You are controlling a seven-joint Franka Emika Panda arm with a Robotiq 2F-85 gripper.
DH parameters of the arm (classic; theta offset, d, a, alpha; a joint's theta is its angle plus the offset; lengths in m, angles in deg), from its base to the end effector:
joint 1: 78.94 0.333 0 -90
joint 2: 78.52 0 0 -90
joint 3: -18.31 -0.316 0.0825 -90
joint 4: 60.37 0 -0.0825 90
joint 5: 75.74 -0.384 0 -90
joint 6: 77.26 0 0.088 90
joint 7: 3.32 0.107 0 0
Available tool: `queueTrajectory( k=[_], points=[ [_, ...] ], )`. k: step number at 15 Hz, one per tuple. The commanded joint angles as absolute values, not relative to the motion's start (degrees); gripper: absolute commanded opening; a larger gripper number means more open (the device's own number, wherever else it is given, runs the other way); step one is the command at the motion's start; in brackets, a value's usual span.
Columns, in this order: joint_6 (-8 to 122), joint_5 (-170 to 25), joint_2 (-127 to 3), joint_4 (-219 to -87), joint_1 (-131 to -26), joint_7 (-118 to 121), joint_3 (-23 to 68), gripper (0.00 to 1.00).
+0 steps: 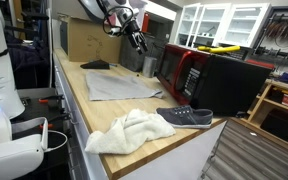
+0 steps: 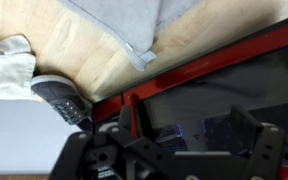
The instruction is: Unfold the grey object completely
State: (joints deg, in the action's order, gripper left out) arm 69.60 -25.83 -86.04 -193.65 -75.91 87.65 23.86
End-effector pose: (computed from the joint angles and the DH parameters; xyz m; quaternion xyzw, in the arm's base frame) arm 0.5177 -0.0119 0.4269 0.8337 -0.4418 0.3194 0.0877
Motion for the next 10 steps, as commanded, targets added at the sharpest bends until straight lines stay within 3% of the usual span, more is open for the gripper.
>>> queueTrajectory(
  k=[1,4,5,10],
  points=[
    [75.24,-31.63,-91.38,-201.25,-78.20,85.03,21.80,1.00],
    [84.27,-39.68,-94.67,-207.36,-78.34,78.96,21.73,1.00],
    [79.67,-35.24,-90.76,-202.54,-77.59,82.62,22.15,1.00],
    [82.96,-38.48,-93.36,-206.18,-77.71,79.93,22.15,1.00]
  ],
)
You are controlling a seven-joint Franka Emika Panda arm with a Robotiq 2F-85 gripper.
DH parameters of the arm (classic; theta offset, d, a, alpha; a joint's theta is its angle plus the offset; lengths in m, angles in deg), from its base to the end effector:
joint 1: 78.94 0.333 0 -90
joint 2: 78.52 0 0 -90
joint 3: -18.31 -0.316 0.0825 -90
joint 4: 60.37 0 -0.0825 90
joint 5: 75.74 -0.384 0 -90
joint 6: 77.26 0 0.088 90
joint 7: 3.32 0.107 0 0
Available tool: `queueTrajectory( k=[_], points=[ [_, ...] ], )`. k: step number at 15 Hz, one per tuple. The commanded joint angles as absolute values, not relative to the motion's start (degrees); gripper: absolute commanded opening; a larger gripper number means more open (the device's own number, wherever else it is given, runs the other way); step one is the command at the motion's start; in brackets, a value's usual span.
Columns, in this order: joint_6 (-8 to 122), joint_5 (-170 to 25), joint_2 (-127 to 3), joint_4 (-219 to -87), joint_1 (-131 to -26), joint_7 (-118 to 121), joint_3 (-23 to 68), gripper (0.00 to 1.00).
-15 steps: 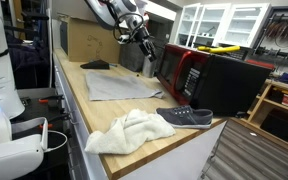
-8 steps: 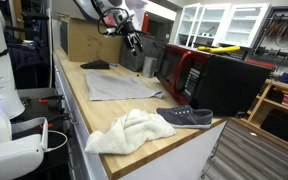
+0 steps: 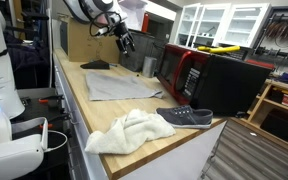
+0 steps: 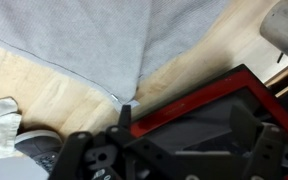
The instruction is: Unfold the grey object completely
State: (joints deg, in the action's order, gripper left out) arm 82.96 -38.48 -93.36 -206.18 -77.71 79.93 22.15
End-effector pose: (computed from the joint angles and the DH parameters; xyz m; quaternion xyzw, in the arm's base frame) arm 0.4664 0.0067 0.4128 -0.8511 0.4331 -0.2956 0.0249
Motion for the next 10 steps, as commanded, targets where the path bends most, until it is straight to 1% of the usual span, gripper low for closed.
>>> queueTrajectory(
  k=[1,6,10],
  points=[
    [82.97,-38.49,-93.39,-206.19,-77.71,79.93,22.15,1.00],
    [83.01,-38.49,-93.39,-206.23,-77.71,79.93,22.15,1.00],
    [86.16,-44.64,-87.18,-204.44,-74.70,73.09,24.66,1.00]
  ],
)
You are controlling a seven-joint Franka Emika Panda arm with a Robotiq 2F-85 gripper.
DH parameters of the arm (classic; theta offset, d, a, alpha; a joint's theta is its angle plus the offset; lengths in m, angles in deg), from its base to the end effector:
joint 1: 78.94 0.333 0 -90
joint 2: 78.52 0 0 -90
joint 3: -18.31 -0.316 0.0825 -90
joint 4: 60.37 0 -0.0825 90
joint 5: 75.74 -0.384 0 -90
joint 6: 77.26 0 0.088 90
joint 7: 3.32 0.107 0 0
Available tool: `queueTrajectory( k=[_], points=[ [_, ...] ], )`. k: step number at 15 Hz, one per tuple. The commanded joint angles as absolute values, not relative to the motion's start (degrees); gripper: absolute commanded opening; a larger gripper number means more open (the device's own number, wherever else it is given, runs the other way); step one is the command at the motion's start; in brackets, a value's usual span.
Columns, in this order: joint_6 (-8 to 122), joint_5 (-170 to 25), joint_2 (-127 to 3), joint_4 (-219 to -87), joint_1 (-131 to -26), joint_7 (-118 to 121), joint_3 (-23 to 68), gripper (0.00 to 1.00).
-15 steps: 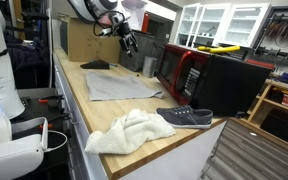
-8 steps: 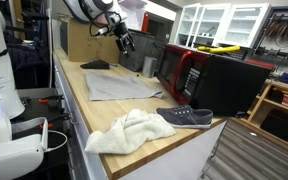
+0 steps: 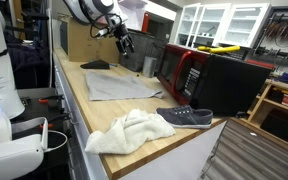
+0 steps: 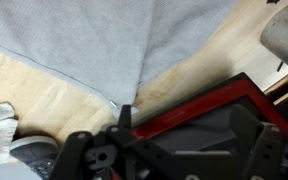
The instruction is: Unfold the grey object completely
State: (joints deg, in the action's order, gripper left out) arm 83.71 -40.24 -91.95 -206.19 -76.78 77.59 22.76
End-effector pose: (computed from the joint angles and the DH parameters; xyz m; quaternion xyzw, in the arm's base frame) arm 0.4692 0.0090 0.4032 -0.8595 0.4239 -0.2841 0.0274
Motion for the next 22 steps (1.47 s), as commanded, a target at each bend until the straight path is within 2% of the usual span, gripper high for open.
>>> queueTrajectory(
  k=[1,7,10,11,12,14,17,22],
  points=[
    [86.45,-46.91,-85.46,-203.90,-73.97,70.85,25.09,1.00],
    [89.70,-54.67,-74.26,-196.32,-74.26,65.39,24.67,1.00],
    [88.90,-70.53,-68.79,-192.13,-75.93,55.46,20.31,1.00],
    [88.01,-74.74,-67.25,-190.55,-76.02,52.45,19.36,0.97],
    [87.46,-77.92,-65.58,-188.81,-76.18,49.65,18.47,0.73],
    [87.60,-80.68,-62.35,-185.56,-75.45,47.64,18.51,0.71],
    [86.95,-80.78,-58.97,-181.92,-73.85,48.19,20.25,0.46],
    [85.21,-82.43,-54.79,-179.29,-73.55,48.58,20.99,0.11]
  ],
)
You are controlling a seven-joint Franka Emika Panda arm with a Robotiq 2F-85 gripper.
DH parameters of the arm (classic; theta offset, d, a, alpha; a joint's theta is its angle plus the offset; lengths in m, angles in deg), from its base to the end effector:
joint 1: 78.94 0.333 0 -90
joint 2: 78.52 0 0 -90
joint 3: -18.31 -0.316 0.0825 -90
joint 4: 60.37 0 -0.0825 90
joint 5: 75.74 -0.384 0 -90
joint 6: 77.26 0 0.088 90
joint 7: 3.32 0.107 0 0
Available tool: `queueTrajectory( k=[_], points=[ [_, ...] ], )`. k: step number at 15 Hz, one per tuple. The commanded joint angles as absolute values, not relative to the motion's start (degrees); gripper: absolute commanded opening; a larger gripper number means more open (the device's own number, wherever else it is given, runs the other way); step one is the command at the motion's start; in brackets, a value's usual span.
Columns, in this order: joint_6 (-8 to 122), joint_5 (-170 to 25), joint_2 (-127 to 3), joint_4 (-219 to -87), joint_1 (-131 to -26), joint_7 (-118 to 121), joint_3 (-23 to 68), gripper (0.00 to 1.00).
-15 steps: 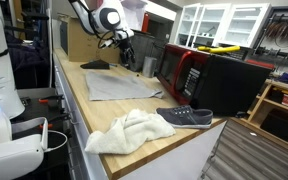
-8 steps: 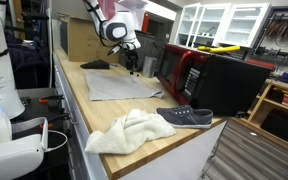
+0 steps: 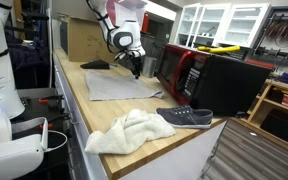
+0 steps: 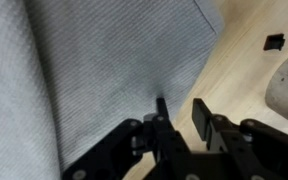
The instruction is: Unfold the grey object completely
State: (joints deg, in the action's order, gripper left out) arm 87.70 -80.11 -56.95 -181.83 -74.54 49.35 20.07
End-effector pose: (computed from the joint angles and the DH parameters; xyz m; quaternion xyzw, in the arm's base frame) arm 0.6107 0.0244 0.2730 -0.8755 0.4440 -0.1633 0.0984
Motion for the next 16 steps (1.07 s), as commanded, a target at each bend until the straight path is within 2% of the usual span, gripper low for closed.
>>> queueTrajectory(
  k=[1,16],
  points=[
    [84.96,-83.06,-53.98,-178.91,-73.64,48.43,20.79,0.02],
    [87.73,-81.85,-44.42,-167.52,-68.13,46.85,21.08,0.00]
  ],
)
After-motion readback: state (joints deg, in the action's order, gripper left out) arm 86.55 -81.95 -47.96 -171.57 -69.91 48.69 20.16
